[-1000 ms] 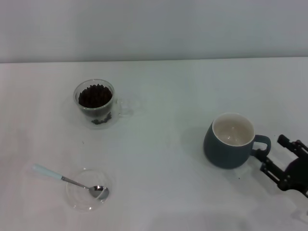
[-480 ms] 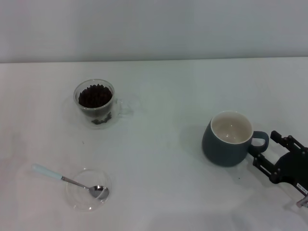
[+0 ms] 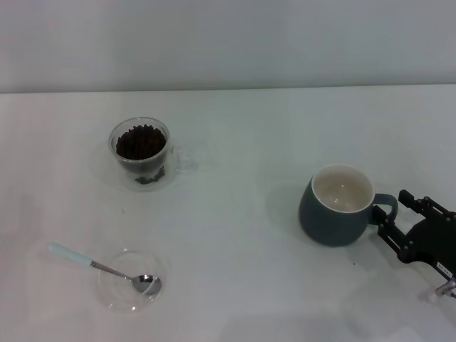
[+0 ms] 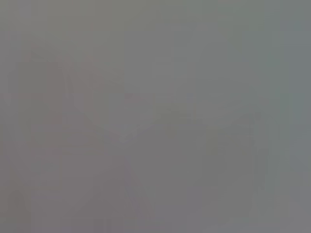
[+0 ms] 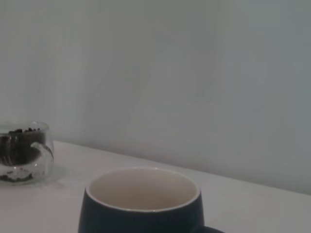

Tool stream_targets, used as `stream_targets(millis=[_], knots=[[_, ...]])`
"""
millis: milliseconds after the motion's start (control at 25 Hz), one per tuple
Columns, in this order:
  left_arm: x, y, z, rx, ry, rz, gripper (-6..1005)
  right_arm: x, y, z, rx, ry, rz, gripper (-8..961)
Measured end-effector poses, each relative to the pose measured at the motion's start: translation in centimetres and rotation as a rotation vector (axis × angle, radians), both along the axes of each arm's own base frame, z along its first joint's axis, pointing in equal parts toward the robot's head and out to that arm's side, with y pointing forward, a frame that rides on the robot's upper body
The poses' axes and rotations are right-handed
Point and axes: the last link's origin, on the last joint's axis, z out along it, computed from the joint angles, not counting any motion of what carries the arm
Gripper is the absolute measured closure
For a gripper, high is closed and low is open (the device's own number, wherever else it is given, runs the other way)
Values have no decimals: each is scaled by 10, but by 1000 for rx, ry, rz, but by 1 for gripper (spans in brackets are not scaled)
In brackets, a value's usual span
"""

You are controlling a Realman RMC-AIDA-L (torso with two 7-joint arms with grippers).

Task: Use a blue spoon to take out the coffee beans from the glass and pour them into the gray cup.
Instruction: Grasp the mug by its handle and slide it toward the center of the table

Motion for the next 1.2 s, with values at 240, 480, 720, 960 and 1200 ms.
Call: stream_targets(millis=[240, 480, 720, 960, 1200], knots=[[1, 1, 0, -1, 1, -3, 285, 0, 3, -1, -4, -5, -9, 381], [2, 2, 0, 0, 2, -6, 285, 1, 5, -1, 0, -4, -18, 410], [3, 5, 0, -3, 3, -14, 285, 1, 11, -1, 3, -4, -35, 485], [4, 6, 0, -5, 7, -17, 285, -2, 14, -1, 4, 0, -32, 615], [4, 6, 1, 0, 6, -14, 285, -4, 17, -2, 2, -5, -22, 714]])
